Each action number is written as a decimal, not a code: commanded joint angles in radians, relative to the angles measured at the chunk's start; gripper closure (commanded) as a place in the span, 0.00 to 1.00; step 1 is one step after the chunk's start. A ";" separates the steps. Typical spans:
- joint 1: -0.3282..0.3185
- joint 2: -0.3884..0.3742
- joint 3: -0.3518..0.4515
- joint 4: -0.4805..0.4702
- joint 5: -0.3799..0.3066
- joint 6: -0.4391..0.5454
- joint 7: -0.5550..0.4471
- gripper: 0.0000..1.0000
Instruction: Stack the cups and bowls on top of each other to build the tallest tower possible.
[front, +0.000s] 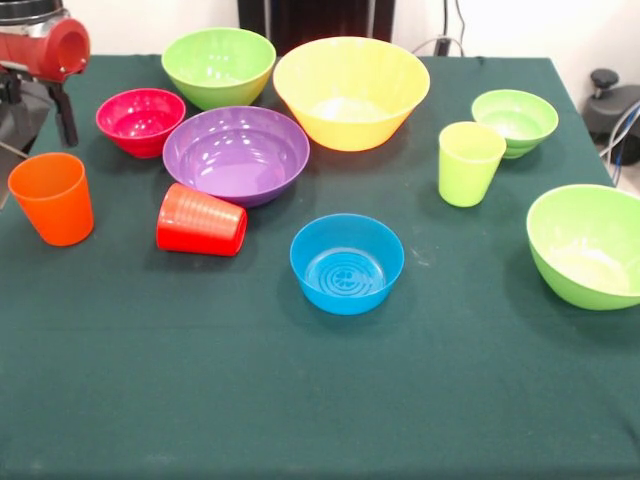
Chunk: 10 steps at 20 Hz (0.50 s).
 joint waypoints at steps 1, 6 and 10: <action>0.013 0.100 0.045 -0.011 -0.085 0.078 -0.329 0.00; 0.019 0.139 0.048 -0.023 -0.105 0.049 -0.310 0.00; 0.025 0.150 0.051 -0.025 -0.113 0.040 -0.294 0.00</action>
